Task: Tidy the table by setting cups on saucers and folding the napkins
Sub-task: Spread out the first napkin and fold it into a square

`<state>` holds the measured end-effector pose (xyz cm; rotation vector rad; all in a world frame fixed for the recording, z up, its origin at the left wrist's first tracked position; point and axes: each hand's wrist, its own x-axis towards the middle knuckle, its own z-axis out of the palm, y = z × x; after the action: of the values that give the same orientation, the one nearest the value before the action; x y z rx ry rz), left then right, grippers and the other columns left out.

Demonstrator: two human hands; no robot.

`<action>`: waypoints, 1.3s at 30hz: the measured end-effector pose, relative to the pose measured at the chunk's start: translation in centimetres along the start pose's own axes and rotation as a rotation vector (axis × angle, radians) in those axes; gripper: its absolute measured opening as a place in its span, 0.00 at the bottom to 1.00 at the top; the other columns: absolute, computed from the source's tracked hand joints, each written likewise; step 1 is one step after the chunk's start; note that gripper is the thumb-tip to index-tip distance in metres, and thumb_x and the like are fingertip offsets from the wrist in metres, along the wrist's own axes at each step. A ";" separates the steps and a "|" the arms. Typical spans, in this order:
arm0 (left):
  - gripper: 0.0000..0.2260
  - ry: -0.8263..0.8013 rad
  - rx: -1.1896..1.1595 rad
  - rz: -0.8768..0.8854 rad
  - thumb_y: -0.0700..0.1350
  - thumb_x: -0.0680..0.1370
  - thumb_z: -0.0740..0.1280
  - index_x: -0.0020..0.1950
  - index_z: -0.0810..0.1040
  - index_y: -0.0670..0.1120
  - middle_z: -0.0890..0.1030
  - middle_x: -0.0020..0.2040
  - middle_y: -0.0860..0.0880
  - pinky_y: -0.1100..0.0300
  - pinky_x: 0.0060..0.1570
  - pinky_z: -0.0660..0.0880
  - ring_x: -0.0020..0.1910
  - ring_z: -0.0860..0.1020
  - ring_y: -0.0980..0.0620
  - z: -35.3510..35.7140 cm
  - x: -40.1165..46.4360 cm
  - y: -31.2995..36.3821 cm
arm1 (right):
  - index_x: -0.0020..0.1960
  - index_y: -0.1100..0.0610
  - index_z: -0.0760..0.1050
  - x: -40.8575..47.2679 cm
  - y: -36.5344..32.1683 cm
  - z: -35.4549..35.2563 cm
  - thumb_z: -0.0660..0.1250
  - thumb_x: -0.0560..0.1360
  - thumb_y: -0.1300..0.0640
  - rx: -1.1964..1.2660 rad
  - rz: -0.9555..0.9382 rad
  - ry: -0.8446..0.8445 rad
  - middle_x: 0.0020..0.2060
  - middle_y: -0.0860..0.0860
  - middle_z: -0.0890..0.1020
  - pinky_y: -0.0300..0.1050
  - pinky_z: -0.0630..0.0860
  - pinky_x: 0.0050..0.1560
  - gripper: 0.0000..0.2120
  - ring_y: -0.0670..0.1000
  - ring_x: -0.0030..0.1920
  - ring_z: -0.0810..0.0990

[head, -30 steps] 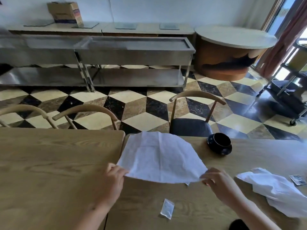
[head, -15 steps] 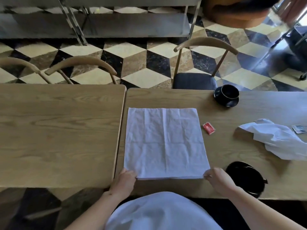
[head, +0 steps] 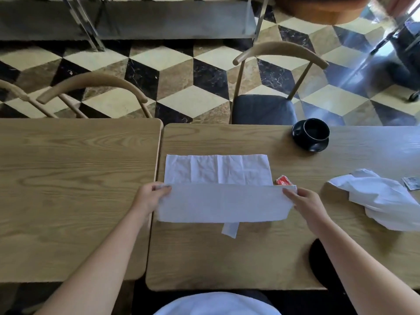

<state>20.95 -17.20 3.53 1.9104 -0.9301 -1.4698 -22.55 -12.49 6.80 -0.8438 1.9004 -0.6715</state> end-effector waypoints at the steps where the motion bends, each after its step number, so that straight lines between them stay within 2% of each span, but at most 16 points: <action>1: 0.03 0.031 -0.052 -0.005 0.39 0.77 0.73 0.49 0.84 0.41 0.85 0.46 0.42 0.58 0.43 0.77 0.43 0.82 0.47 0.1 0.8 0.5 | 0.46 0.55 0.86 1.4 -0.7 0.0 0.70 0.78 0.55 0.016 0.012 -0.016 0.37 0.44 0.85 0.42 0.74 0.43 0.07 0.45 0.39 0.80; 3: 0.02 0.084 -0.103 -0.029 0.40 0.77 0.72 0.47 0.85 0.42 0.86 0.42 0.47 0.62 0.36 0.78 0.38 0.83 0.51 0.5 2.6 1.2 | 0.46 0.55 0.86 3.9 -1.5 0.2 0.69 0.79 0.55 0.022 0.033 -0.044 0.39 0.46 0.86 0.46 0.76 0.46 0.08 0.48 0.40 0.81; 5: 0.03 0.113 -0.127 -0.055 0.42 0.77 0.72 0.45 0.85 0.44 0.87 0.38 0.51 0.64 0.31 0.78 0.34 0.84 0.54 0.9 4.5 1.7 | 0.43 0.59 0.84 6.4 -2.0 0.7 0.68 0.79 0.56 0.024 0.043 -0.056 0.34 0.52 0.82 0.49 0.72 0.41 0.10 0.54 0.34 0.76; 7: 0.05 0.142 -0.128 -0.079 0.45 0.77 0.72 0.44 0.85 0.46 0.87 0.38 0.52 0.61 0.34 0.78 0.35 0.85 0.54 1.2 6.5 2.0 | 0.43 0.63 0.82 8.8 -2.3 1.3 0.68 0.78 0.57 0.028 0.058 -0.057 0.32 0.57 0.75 0.51 0.66 0.36 0.10 0.55 0.32 0.69; 9: 0.04 0.174 -0.105 -0.096 0.47 0.75 0.73 0.44 0.86 0.47 0.88 0.41 0.51 0.56 0.43 0.80 0.39 0.85 0.51 1.6 8.4 2.1 | 0.44 0.62 0.82 11.0 -2.5 2.0 0.70 0.77 0.56 0.025 0.089 -0.046 0.34 0.58 0.76 0.49 0.66 0.35 0.10 0.56 0.34 0.71; 12: 0.06 0.190 -0.087 -0.141 0.49 0.73 0.74 0.45 0.85 0.47 0.88 0.47 0.45 0.47 0.52 0.80 0.47 0.85 0.44 2.0 10.8 2.1 | 0.46 0.58 0.84 13.7 -2.5 2.8 0.71 0.77 0.53 0.037 0.121 -0.032 0.35 0.58 0.81 0.54 0.71 0.39 0.08 0.58 0.35 0.76; 16: 0.06 0.246 -0.037 -0.162 0.48 0.74 0.73 0.40 0.81 0.47 0.84 0.44 0.46 0.52 0.46 0.74 0.43 0.80 0.46 2.5 13.0 2.0 | 0.46 0.57 0.85 16.2 -2.1 3.5 0.71 0.74 0.53 0.026 0.125 -0.030 0.29 0.46 0.83 0.49 0.75 0.39 0.08 0.49 0.30 0.79; 19: 0.06 0.283 0.006 -0.149 0.46 0.75 0.72 0.40 0.79 0.47 0.80 0.41 0.47 0.54 0.44 0.70 0.41 0.75 0.49 2.8 14.0 1.9 | 0.45 0.58 0.84 17.1 -1.9 3.9 0.70 0.73 0.54 0.043 0.148 -0.041 0.31 0.46 0.84 0.49 0.76 0.40 0.08 0.49 0.31 0.80; 22: 0.06 0.278 0.041 -0.143 0.48 0.74 0.72 0.42 0.78 0.47 0.76 0.41 0.47 0.54 0.43 0.67 0.41 0.73 0.50 2.9 14.6 1.9 | 0.42 0.55 0.85 17.7 -1.8 4.2 0.71 0.74 0.54 0.063 0.166 -0.045 0.37 0.51 0.87 0.53 0.80 0.46 0.06 0.53 0.38 0.83; 25: 0.07 0.288 0.051 -0.142 0.48 0.74 0.72 0.40 0.78 0.47 0.76 0.41 0.47 0.54 0.44 0.68 0.41 0.73 0.50 3.1 15.3 1.8 | 0.43 0.54 0.85 18.1 -2.0 4.5 0.71 0.75 0.53 0.047 0.163 -0.034 0.41 0.53 0.88 0.55 0.81 0.53 0.06 0.54 0.42 0.85; 27: 0.08 0.303 0.039 -0.159 0.48 0.74 0.73 0.38 0.77 0.48 0.78 0.41 0.48 0.55 0.44 0.69 0.41 0.74 0.49 3.3 15.6 1.6 | 0.43 0.54 0.85 18.4 -2.2 4.7 0.71 0.76 0.54 0.028 0.153 -0.033 0.41 0.53 0.88 0.55 0.81 0.52 0.06 0.53 0.41 0.84; 32: 0.09 0.317 0.054 -0.178 0.47 0.74 0.73 0.38 0.76 0.47 0.76 0.39 0.47 0.56 0.41 0.68 0.40 0.72 0.49 3.3 16.1 1.0 | 0.46 0.54 0.84 18.7 -2.6 4.9 0.70 0.77 0.55 -0.003 0.161 -0.012 0.39 0.51 0.87 0.50 0.80 0.44 0.05 0.50 0.37 0.83; 36: 0.10 0.336 0.106 -0.186 0.48 0.73 0.74 0.37 0.76 0.47 0.77 0.38 0.48 0.56 0.40 0.69 0.38 0.73 0.49 3.2 16.3 0.8 | 0.50 0.58 0.84 18.7 -2.4 4.9 0.70 0.78 0.54 -0.041 0.185 0.003 0.29 0.48 0.84 0.39 0.74 0.24 0.08 0.44 0.23 0.78; 37: 0.10 0.346 0.126 -0.186 0.48 0.73 0.74 0.37 0.76 0.47 0.77 0.37 0.49 0.57 0.39 0.69 0.38 0.73 0.49 3.3 16.3 0.9 | 0.51 0.58 0.84 18.6 -2.5 5.0 0.70 0.78 0.54 -0.044 0.188 0.012 0.31 0.48 0.84 0.39 0.75 0.24 0.09 0.44 0.24 0.78; 39: 0.08 0.367 0.196 -0.187 0.47 0.72 0.72 0.38 0.74 0.48 0.76 0.36 0.50 0.56 0.39 0.69 0.38 0.73 0.48 3.5 16.1 1.3 | 0.55 0.58 0.82 18.3 -2.5 5.3 0.71 0.76 0.50 -0.094 0.177 0.072 0.43 0.52 0.86 0.46 0.81 0.40 0.13 0.49 0.38 0.83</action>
<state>19.90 -30.82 -5.76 2.3633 -0.7625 -1.0987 -23.38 -28.82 -3.20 -0.7073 2.0570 -0.5147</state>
